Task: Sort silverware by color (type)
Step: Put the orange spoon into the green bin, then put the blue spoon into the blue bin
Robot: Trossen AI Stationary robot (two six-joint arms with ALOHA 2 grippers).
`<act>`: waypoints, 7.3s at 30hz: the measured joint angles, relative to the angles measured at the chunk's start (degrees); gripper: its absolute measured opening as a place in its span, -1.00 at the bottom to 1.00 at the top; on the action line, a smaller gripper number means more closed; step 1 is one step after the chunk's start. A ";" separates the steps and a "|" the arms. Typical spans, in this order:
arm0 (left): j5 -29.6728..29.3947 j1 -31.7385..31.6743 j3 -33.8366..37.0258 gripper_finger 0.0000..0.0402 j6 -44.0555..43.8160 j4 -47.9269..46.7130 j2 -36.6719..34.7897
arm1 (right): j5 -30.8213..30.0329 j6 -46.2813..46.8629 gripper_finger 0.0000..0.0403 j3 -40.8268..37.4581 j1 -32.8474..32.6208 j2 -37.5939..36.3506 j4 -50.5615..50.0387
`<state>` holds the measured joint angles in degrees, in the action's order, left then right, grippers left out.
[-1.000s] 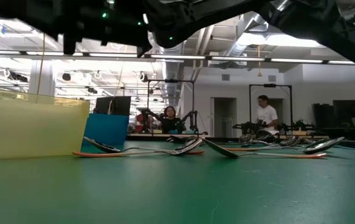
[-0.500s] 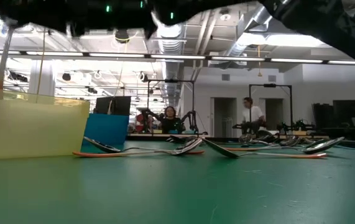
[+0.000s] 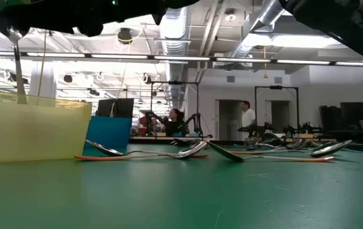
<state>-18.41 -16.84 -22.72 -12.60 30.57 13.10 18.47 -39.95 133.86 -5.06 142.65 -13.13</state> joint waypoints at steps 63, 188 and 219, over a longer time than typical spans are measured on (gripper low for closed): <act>-1.93 0.01 0.00 -0.66 0.13 -0.28 0.02 | -14.87 64.60 -0.96 -35.08 1.99 -3.68 60.33; -4.36 0.00 0.00 -0.66 -18.62 -16.35 10.91 | -26.15 88.59 0.01 -80.84 26.70 -76.99 -47.20; -4.84 -0.02 0.00 -0.66 -21.03 -17.00 10.91 | -24.99 75.48 0.00 -95.71 36.78 -69.71 -25.16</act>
<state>-23.25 -16.86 -22.72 -33.63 13.56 24.01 -6.51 35.53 38.15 31.72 72.93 -38.29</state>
